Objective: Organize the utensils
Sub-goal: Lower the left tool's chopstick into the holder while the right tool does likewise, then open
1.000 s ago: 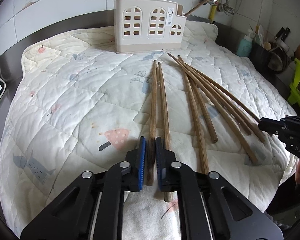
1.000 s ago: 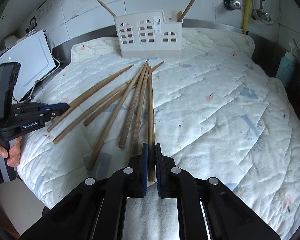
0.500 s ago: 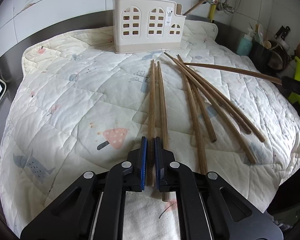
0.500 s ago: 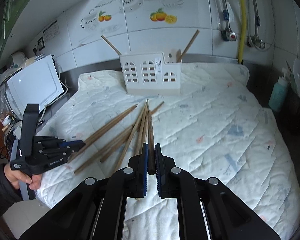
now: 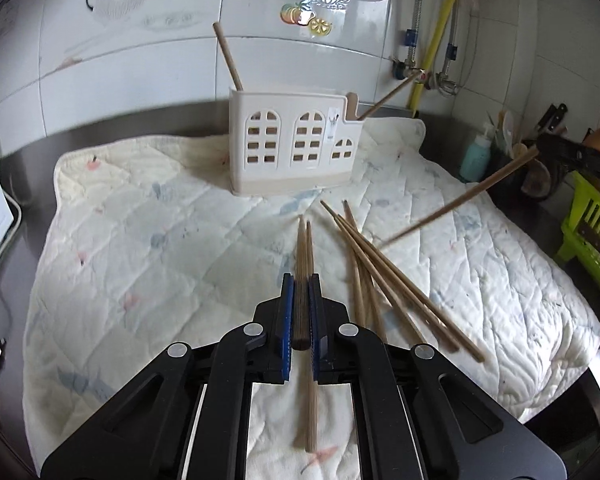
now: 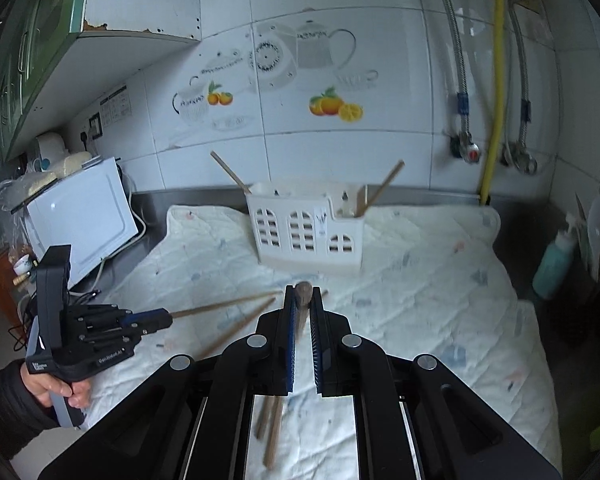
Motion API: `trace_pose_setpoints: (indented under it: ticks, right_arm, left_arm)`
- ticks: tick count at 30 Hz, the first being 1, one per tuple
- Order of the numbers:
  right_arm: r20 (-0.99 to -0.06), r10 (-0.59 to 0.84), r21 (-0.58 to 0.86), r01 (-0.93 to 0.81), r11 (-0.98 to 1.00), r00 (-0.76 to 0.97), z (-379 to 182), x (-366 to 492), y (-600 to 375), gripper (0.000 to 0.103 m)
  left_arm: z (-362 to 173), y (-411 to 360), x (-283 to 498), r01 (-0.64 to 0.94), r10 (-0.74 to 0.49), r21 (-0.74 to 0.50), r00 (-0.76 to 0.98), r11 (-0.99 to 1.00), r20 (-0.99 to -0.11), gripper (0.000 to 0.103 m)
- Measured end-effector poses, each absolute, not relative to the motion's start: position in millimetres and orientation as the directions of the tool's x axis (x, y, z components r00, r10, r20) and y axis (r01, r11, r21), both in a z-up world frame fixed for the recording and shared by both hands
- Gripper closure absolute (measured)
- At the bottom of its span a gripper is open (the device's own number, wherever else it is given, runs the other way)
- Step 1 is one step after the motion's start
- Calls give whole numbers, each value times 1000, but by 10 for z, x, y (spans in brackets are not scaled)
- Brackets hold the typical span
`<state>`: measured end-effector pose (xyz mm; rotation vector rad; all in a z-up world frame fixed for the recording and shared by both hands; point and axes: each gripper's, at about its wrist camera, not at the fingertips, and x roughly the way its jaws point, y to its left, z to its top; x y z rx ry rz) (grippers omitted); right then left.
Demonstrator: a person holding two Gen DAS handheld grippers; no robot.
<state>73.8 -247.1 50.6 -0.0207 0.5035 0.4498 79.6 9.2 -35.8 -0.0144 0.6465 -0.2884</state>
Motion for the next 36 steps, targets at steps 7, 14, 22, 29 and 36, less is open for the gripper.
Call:
trace_pose_setpoints:
  ticks: [7,14,22,29,36]
  right_arm:
    - [-477,416,42,-453,890,774,691,931,-2370,96]
    - [-449,432,28,-471,881,782,1100,1184,-2367,96]
    - [-384,412,6,-443,896,826,1658,1657,-2378,96]
    - [-357,392,-2,-420,907,848,1899,2105,-2315,96]
    - [-381,384,13,-410,912,841,1787,2480,-2214,96]
  left_arm:
    - [-191,123,875,263,-278,-110,776,958,-566,98]
    - [70,162,1049,277,-313,-150,779,949,-543,98]
    - [490,48,1328,321,-334,-116,795,940,-506,98]
    - [966,-23,1599,331,-329,-77,831,941,-449,98]
    - [1569,-35,1815,301,-298,-42,898,953,-324,98]
